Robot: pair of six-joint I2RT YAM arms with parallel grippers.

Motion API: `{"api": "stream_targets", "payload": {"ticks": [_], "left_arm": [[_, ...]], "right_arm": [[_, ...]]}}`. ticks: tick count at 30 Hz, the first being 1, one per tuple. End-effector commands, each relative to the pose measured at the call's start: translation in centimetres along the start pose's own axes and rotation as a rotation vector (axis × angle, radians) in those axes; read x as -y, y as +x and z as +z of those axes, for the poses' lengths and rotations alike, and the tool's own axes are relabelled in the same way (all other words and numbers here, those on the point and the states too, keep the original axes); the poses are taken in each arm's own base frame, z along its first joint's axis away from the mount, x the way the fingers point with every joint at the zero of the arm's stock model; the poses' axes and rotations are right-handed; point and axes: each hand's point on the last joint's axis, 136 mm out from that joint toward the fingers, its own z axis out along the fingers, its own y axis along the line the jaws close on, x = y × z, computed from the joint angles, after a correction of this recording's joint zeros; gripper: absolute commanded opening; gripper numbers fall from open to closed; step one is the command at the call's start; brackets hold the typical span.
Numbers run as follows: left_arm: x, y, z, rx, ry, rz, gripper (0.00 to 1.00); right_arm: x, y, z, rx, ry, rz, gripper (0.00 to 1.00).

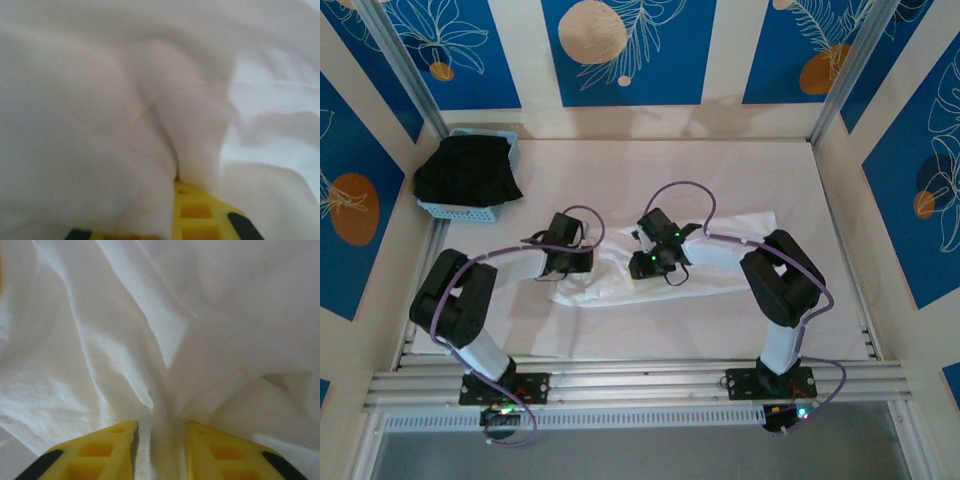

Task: Fold the inside-out t-shirt

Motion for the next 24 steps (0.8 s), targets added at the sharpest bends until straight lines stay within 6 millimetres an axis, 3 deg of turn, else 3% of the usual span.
{"api": "stream_targets", "payload": {"ticks": [1,4,8,13,16,18,21,24], "left_arm": [[0.9,0.9,-0.5,-0.015,0.083,-0.011,0.0],[-0.8,0.4,-1.7,0.002,0.045,-0.042,0.0],[-4.4,-0.3,-3.7,0.008,-0.05,-0.113,0.0],[-10.2,-1.4,-7.0,0.008,-0.231,-0.199,0.0],[-14.6,-3.0,-11.1,0.057,-0.41,-0.237,0.0],[-16.4,-4.2,-13.7,0.096,-0.489,-0.246,0.0],[-17.6,-6.2,-16.8,0.126,-0.584,-0.223,0.0],[-16.9,-7.8,-18.1,0.118,-0.582,-0.194,0.0]], "right_arm": [[-0.1,-0.8,-2.8,0.057,0.003,0.0,0.39],[0.1,-1.5,-4.8,0.105,-0.001,-0.002,0.45],[1.4,-2.2,-7.5,0.163,0.019,0.005,0.47],[3.2,-2.6,-9.6,0.2,0.046,0.021,0.47],[4.6,-2.3,-10.9,0.215,0.052,0.049,0.48],[5.3,-2.1,-11.8,0.228,0.047,0.07,0.48],[5.9,-1.8,-12.7,0.248,0.03,0.087,0.48],[6.6,-1.5,-13.2,0.263,0.036,0.095,0.48]]}}
